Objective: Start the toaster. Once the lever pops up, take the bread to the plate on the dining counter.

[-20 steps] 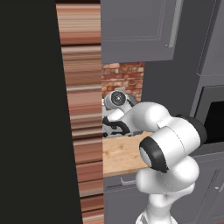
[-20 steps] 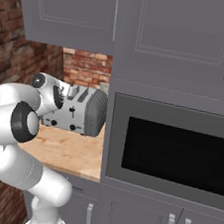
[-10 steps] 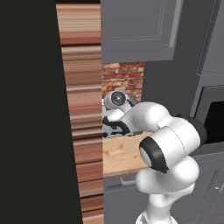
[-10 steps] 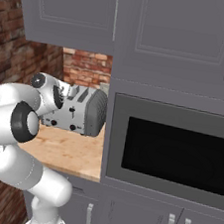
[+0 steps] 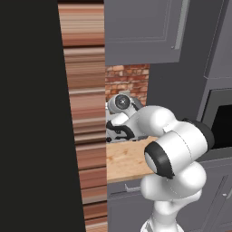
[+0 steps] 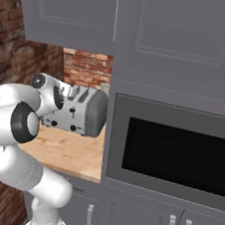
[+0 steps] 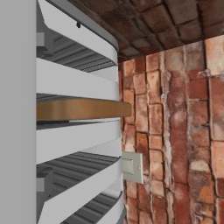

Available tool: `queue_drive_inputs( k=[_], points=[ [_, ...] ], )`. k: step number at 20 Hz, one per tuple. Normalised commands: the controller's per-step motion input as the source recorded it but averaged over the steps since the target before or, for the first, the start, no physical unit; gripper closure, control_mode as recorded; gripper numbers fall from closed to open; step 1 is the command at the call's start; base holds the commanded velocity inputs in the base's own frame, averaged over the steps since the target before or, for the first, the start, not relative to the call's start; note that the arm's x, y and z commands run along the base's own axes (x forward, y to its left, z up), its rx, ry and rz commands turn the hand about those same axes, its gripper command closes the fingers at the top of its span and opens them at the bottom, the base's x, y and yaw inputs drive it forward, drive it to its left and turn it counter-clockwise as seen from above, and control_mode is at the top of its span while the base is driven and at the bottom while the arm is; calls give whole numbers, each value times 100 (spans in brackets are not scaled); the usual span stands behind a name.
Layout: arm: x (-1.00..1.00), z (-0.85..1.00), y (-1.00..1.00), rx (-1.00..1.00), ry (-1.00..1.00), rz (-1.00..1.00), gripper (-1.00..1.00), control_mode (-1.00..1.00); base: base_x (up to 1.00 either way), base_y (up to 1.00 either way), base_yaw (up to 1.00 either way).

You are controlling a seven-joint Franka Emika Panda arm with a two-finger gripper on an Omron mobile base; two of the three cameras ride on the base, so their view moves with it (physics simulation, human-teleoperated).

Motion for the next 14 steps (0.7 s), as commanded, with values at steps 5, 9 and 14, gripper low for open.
queue_drive_inputs(
  k=[5,9,14],
  points=[
    [0,0,0,0,0,0,-100,-100,0,0,0],
    [0,0,0,0,0,0,-100,-100,0,0,0],
    [0,0,0,0,0,0,-100,-100,0,0,0]
  ],
)
